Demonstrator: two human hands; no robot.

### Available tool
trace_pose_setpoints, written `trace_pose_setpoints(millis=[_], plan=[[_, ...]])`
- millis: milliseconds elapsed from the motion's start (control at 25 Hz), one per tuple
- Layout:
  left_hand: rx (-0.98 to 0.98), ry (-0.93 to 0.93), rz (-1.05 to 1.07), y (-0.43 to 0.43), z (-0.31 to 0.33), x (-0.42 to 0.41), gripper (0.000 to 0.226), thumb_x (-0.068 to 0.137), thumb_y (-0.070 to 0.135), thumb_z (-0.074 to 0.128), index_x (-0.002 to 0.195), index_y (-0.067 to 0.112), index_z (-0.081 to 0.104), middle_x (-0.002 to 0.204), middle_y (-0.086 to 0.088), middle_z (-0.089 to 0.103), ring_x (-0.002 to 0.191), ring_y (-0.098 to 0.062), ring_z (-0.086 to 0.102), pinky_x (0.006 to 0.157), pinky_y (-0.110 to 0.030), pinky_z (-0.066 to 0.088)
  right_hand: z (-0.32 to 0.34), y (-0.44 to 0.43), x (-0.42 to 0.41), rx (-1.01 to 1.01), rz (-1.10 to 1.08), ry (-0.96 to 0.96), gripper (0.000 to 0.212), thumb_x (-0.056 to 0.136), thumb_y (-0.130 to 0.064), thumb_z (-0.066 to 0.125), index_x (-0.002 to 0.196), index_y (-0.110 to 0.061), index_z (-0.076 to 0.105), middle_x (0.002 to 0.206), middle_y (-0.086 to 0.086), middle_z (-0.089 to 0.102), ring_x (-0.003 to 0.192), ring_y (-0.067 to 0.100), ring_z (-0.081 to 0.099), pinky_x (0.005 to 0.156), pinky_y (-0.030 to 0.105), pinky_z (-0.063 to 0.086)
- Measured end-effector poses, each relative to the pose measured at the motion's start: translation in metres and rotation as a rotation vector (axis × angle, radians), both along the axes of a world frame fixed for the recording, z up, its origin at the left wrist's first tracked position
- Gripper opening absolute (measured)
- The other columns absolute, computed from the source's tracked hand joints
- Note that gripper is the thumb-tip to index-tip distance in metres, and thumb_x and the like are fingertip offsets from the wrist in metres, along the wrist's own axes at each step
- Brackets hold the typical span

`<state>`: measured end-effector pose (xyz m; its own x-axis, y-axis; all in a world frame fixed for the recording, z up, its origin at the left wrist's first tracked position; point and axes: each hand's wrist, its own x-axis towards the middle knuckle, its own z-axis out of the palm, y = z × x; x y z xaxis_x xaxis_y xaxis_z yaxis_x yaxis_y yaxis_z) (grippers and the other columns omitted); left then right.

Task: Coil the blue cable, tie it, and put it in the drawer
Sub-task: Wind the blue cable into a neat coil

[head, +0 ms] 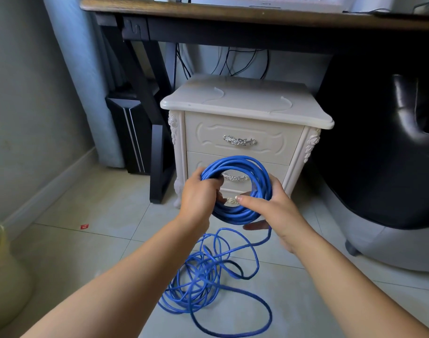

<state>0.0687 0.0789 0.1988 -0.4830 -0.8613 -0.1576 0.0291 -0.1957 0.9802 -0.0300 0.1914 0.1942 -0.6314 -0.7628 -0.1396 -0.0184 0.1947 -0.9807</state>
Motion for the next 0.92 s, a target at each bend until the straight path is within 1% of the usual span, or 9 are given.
trace_pose_setpoints(millis=[80, 160, 240, 400, 520, 640, 720, 800, 920], plan=[[0.094, 0.05, 0.032, 0.006, -0.002, -0.002, 0.014, 0.089, 0.003, 0.054, 0.089, 0.015, 0.06, 0.054, 0.0, 0.048, 0.049, -0.015, 0.049, 0.068, -0.035, 0.043, -0.006, -0.006, 0.003, -0.068, -0.094, -0.102, 0.044, 0.078, -0.015, 0.077, 0.114, -0.026, 0.056, 0.092, 0.005, 0.071, 0.089, 0.024, 0.071, 0.077, 0.047, 0.06], [0.146, 0.092, -0.008, 0.013, -0.005, -0.006, 0.012, 0.091, 0.007, 0.057, 0.091, 0.018, 0.06, 0.049, 0.005, 0.05, 0.054, -0.016, 0.05, 0.073, -0.038, 0.039, -0.008, -0.01, 0.0, -0.108, -0.212, -0.17, 0.03, 0.079, -0.008, 0.07, 0.103, -0.02, 0.06, 0.087, 0.016, 0.066, 0.082, 0.028, 0.069, 0.075, 0.041, 0.058], [0.12, 0.061, -0.099, 0.015, -0.005, -0.006, 0.007, 0.09, 0.013, 0.063, 0.093, 0.019, 0.061, 0.055, 0.005, 0.056, 0.065, -0.018, 0.054, 0.076, -0.038, 0.04, -0.009, -0.012, -0.006, -0.105, -0.297, -0.131, 0.025, 0.076, -0.005, 0.065, 0.095, -0.021, 0.061, 0.081, 0.014, 0.061, 0.076, 0.03, 0.064, 0.069, 0.04, 0.052], [-0.072, -0.092, -0.257, 0.003, 0.0, 0.004, 0.017, 0.083, 0.019, 0.074, 0.097, 0.017, 0.065, 0.079, 0.0, 0.062, 0.077, -0.015, 0.059, 0.08, -0.031, 0.047, -0.002, -0.011, -0.014, -0.099, -0.303, 0.076, 0.025, 0.073, -0.001, 0.059, 0.082, -0.024, 0.058, 0.07, 0.001, 0.058, 0.067, 0.027, 0.061, 0.076, 0.049, 0.054], [-0.366, -0.156, -0.312, 0.001, 0.001, 0.008, 0.052, 0.079, 0.012, 0.077, 0.125, 0.025, 0.058, 0.105, 0.002, 0.066, 0.085, -0.003, 0.065, 0.079, -0.016, 0.051, 0.003, -0.009, -0.012, 0.04, -0.122, 0.427, 0.029, 0.078, -0.001, 0.059, 0.088, -0.028, 0.056, 0.075, -0.008, 0.062, 0.07, 0.018, 0.06, 0.069, 0.033, 0.05], [-0.831, -0.289, -0.402, 0.006, -0.004, 0.008, 0.073, 0.074, 0.008, 0.068, 0.14, 0.031, 0.046, 0.127, 0.004, 0.053, 0.112, -0.005, 0.055, 0.094, -0.018, 0.045, 0.003, -0.008, -0.002, 0.225, 0.057, 0.696, 0.027, 0.079, -0.005, 0.057, 0.092, -0.028, 0.053, 0.08, -0.008, 0.061, 0.076, 0.02, 0.055, 0.067, 0.03, 0.043], [-0.968, -0.377, -0.479, 0.005, -0.005, 0.007, 0.076, 0.072, 0.008, 0.062, 0.142, 0.032, 0.043, 0.127, 0.005, 0.056, 0.113, -0.011, 0.055, 0.094, -0.027, 0.047, 0.004, -0.009, 0.004, 0.292, 0.109, 0.838, 0.03, 0.08, -0.007, 0.056, 0.102, -0.027, 0.054, 0.094, -0.008, 0.061, 0.086, 0.021, 0.055, 0.07, 0.032, 0.044], [-0.968, -0.51, -0.494, 0.002, -0.005, 0.007, 0.069, 0.076, 0.011, 0.058, 0.139, 0.033, 0.043, 0.114, 0.004, 0.065, 0.103, -0.017, 0.061, 0.086, -0.036, 0.051, 0.006, -0.01, 0.007, 0.312, 0.125, 0.919, 0.029, 0.082, -0.009, 0.055, 0.105, -0.025, 0.052, 0.097, -0.009, 0.057, 0.089, 0.021, 0.055, 0.07, 0.033, 0.042], [-0.962, -0.599, -0.408, 0.002, -0.003, 0.007, 0.031, 0.082, 0.014, 0.054, 0.112, 0.023, 0.055, 0.09, 0.001, 0.067, 0.084, -0.025, 0.061, 0.074, -0.041, 0.053, 0.006, -0.011, 0.009, 0.26, 0.073, 0.882, 0.024, 0.083, -0.016, 0.058, 0.099, -0.026, 0.044, 0.087, -0.008, 0.056, 0.081, 0.025, 0.053, 0.069, 0.035, 0.041]])
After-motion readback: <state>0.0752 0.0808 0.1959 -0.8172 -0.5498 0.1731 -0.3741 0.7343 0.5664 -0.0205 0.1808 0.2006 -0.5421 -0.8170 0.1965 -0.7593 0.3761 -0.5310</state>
